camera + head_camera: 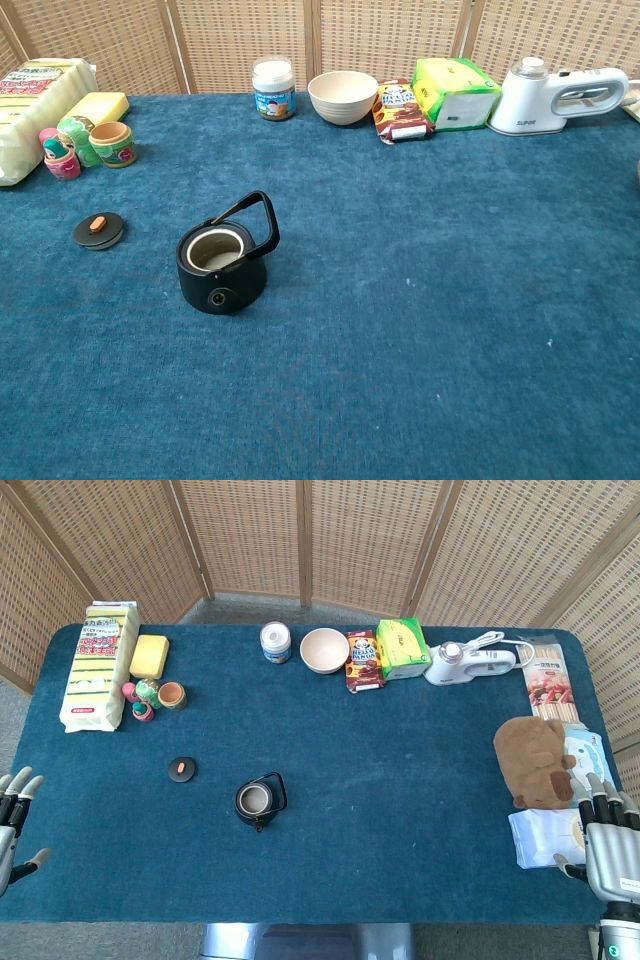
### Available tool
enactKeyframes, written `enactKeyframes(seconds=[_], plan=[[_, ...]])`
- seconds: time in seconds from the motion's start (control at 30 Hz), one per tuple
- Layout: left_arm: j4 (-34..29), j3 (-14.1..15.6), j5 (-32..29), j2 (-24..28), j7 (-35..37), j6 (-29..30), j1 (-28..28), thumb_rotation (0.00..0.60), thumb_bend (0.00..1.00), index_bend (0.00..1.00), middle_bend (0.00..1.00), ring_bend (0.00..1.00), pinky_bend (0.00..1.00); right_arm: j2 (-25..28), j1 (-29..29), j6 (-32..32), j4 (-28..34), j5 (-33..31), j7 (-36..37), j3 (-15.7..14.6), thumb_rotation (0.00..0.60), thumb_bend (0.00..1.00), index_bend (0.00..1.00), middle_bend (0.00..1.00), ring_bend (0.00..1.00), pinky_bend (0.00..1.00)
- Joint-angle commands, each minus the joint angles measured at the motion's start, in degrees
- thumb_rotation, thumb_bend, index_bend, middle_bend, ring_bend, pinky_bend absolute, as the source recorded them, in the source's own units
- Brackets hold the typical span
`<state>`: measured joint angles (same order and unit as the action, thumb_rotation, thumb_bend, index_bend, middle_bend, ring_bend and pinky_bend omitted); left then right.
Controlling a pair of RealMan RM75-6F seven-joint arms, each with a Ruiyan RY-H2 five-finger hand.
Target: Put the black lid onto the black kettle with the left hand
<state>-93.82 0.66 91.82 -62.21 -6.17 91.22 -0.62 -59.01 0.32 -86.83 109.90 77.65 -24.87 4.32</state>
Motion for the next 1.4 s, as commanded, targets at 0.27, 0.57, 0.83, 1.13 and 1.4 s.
enactKeyframes(seconds=[0.27, 0.57, 0.83, 1.13, 1.4], plan=[[0.0, -0.3, -0.5, 0.0, 0.4, -1.2, 0.8, 0.6, 0.1, 0.0, 0.0, 0.0, 0.07, 0.1, 0.0, -0.1, 0.1, -0.4, 0.3, 0.0, 0.6, 0.11, 0.05, 0.0, 0.0, 0.0], [-2.9, -5.6, -2.5, 0.4, -1.3, -10.6, 9.7, 0.6, 0.1, 0.02, 0.0, 0.0, 0.07, 1.0, 0.0, 0.0, 0.6, -1.1, 2.4, 0.3, 0.6, 0.11, 0.05, 0.0, 0.0, 0.0], [-3.1, -10.0, -12.8, -2.1, -9.5, -26.0, 20.0, 0.6, 0.1, 0.09, 0.0, 0.0, 0.07, 1.8, 0.6, 1.9, 0.3, -3.2, 4.0, 0.6, 0.6, 0.11, 0.05, 0.0, 0.0, 0.0], [1.1, -12.0, -23.9, -8.8, -21.6, -32.4, 26.9, 0.6, 0.1, 0.21, 0.0, 0.0, 0.07, 2.2, 1.4, 3.4, 0.1, -4.4, 5.3, 0.8, 0.6, 0.11, 0.05, 0.0, 0.0, 0.0], [4.9, -11.9, -30.4, -14.1, -28.1, -34.3, 30.6, 0.6, 0.11, 0.21, 0.0, 0.0, 0.07, 2.3, 1.8, 4.0, 0.2, -5.6, 5.8, 1.1, 0.6, 0.1, 0.05, 0.0, 0.0, 0.0]])
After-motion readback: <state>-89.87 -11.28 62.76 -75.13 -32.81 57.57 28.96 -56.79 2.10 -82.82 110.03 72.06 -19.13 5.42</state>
